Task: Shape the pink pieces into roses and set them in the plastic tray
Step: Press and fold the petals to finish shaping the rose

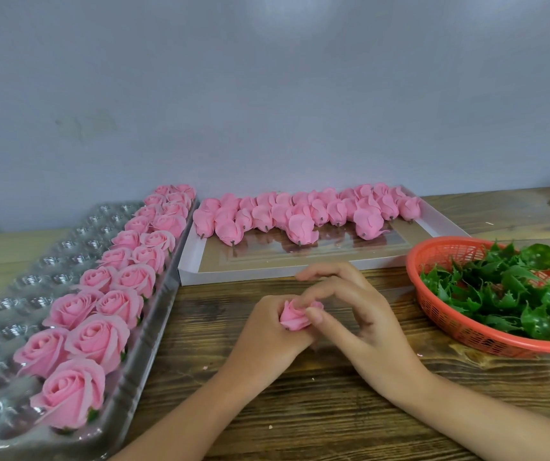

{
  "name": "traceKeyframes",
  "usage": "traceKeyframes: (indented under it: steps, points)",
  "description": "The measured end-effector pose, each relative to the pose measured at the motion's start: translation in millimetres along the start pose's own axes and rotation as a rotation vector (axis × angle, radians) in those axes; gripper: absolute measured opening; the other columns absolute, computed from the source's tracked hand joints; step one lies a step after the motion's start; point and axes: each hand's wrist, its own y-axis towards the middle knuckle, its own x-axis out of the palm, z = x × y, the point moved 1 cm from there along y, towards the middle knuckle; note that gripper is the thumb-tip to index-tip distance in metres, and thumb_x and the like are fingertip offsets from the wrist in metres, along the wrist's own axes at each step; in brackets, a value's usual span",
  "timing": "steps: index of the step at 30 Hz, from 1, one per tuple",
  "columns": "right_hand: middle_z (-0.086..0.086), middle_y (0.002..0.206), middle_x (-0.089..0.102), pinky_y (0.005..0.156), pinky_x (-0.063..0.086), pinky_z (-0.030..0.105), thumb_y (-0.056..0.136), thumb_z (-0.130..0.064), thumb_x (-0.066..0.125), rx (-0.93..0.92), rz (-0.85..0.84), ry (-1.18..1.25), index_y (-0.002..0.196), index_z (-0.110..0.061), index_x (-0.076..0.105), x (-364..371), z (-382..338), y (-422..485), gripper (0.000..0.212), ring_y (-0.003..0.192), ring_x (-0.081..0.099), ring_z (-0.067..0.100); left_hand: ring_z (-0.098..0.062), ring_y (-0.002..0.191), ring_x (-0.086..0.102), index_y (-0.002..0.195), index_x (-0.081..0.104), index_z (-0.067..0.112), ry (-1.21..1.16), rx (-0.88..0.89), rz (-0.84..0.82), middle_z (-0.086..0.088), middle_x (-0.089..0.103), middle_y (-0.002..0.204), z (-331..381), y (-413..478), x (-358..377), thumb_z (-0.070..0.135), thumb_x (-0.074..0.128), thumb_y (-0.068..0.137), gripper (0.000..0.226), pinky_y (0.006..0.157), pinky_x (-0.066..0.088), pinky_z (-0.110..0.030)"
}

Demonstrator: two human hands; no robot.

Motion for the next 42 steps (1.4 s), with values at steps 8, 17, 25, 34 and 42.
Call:
traceKeyframes:
  steps: [8, 17, 25, 34, 42]
  points:
    - [-0.012, 0.118, 0.058, 0.099, 0.036, 0.015, 0.092, -0.021, 0.063, 0.051, -0.073, -0.033, 0.092, -0.025, 0.067, 2, 2, 0, 0.006, 0.125, 0.052, 0.016, 0.016, 0.072, 0.054, 0.061, 0.052, 0.034, 0.209, 0.086, -0.033, 0.037, 0.056, 0.065, -5, 4, 3, 0.025, 0.063, 0.087, 0.03, 0.067, 0.036, 0.0]
    - [-0.011, 0.121, 0.057, 0.1, 0.038, 0.019, 0.088, -0.011, 0.069, 0.047, -0.154, -0.019, 0.089, -0.021, 0.069, 4, 2, 1, 0.01, 0.123, 0.054, 0.016, 0.018, 0.071, 0.052, 0.063, 0.047, 0.038, 0.304, 0.117, -0.068, 0.011, 0.055, 0.061, -11, 8, 7, 0.025, 0.057, 0.089, 0.031, 0.065, 0.038, -0.001]
    - [-0.01, 0.12, 0.059, 0.098, 0.038, 0.016, 0.09, -0.011, 0.068, 0.074, -0.147, 0.029, 0.092, -0.019, 0.07, 4, 2, 2, 0.009, 0.123, 0.054, 0.015, 0.011, 0.077, 0.055, 0.065, 0.05, 0.037, 0.313, 0.144, -0.074, 0.015, 0.056, 0.064, -12, 7, 7, 0.03, 0.057, 0.089, 0.025, 0.065, 0.039, -0.002]
    - [-0.005, 0.127, 0.055, 0.103, 0.035, 0.016, 0.089, -0.008, 0.069, 0.103, -0.245, 0.016, 0.097, -0.016, 0.064, 5, 4, 2, 0.013, 0.133, 0.046, 0.015, 0.019, 0.073, 0.054, 0.061, 0.053, 0.044, 0.192, 0.111, -0.071, 0.041, 0.056, 0.074, -6, 2, 5, 0.027, 0.06, 0.089, 0.033, 0.063, 0.039, -0.001]
    - [-0.008, 0.126, 0.057, 0.102, 0.035, 0.016, 0.094, -0.009, 0.063, 0.085, -0.192, 0.101, 0.094, -0.018, 0.064, 3, 4, 1, 0.009, 0.133, 0.047, 0.016, 0.013, 0.077, 0.056, 0.067, 0.055, 0.038, 0.289, 0.137, -0.055, 0.029, 0.061, 0.079, -12, 5, 8, 0.037, 0.059, 0.086, 0.019, 0.066, 0.039, -0.002]
